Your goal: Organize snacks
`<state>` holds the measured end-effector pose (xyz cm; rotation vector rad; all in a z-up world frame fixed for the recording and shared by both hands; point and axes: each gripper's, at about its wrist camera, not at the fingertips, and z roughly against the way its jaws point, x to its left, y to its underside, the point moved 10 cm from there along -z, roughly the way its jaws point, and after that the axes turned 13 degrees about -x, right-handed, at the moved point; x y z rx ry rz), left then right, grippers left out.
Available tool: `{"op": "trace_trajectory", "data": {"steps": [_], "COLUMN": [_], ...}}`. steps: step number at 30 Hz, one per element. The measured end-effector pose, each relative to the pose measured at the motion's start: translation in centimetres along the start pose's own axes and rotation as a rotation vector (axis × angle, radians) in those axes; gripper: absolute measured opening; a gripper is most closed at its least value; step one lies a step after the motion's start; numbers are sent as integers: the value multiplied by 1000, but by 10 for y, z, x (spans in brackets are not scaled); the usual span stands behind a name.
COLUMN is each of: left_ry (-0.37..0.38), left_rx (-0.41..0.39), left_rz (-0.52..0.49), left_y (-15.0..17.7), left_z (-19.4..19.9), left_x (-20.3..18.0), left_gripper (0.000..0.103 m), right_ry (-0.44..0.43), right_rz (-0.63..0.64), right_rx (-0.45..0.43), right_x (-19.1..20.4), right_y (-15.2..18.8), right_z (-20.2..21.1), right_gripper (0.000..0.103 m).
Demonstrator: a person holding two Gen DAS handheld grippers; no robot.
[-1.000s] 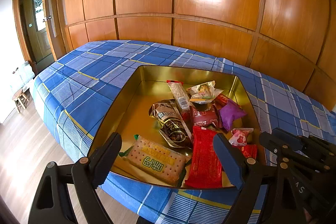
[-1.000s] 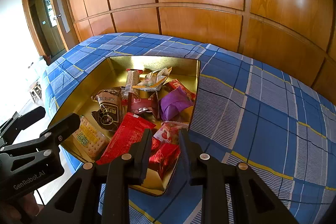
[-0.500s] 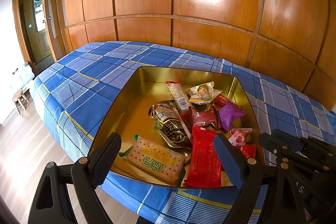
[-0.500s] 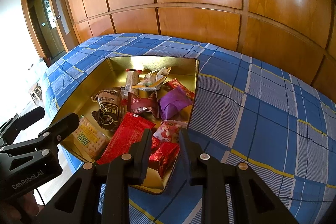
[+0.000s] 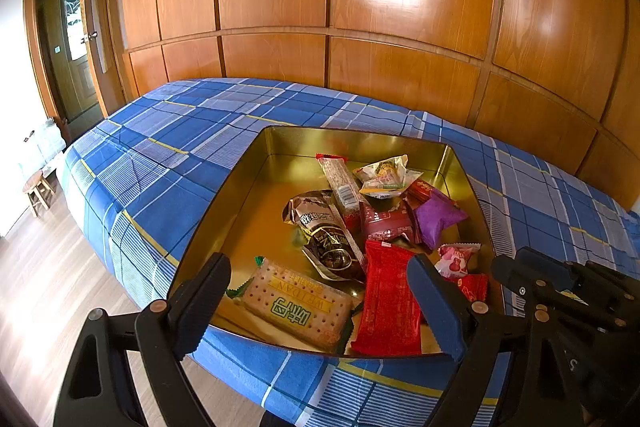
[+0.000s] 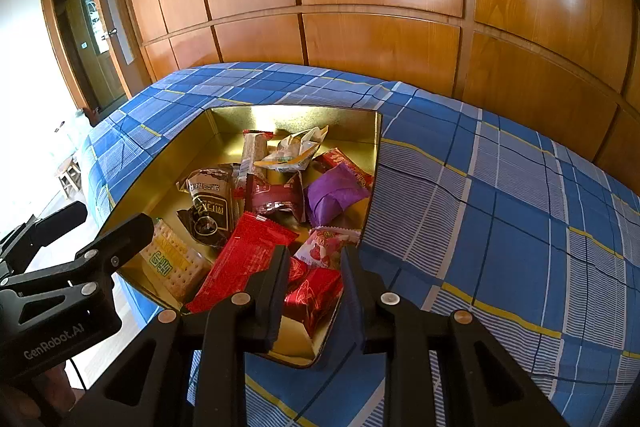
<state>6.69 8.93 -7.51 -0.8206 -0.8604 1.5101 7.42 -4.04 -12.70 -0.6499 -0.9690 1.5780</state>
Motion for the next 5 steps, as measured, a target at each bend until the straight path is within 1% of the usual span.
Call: {"op": "trace_trajectory", "data": {"steps": [3, 5], "left_ry": [13, 29], "left_rx": [-16, -13], "left_rz": [-3, 0], "left_y": [-1, -1], "left_z": [2, 3], "left_x": [-4, -7], "left_gripper": [90, 90], "right_ry": [3, 10], "right_rz": [-2, -13], "right_rx": [-6, -15], "right_x": [-2, -9], "right_y": [-1, -4], "right_z": [1, 3], "right_gripper": [26, 26]}}
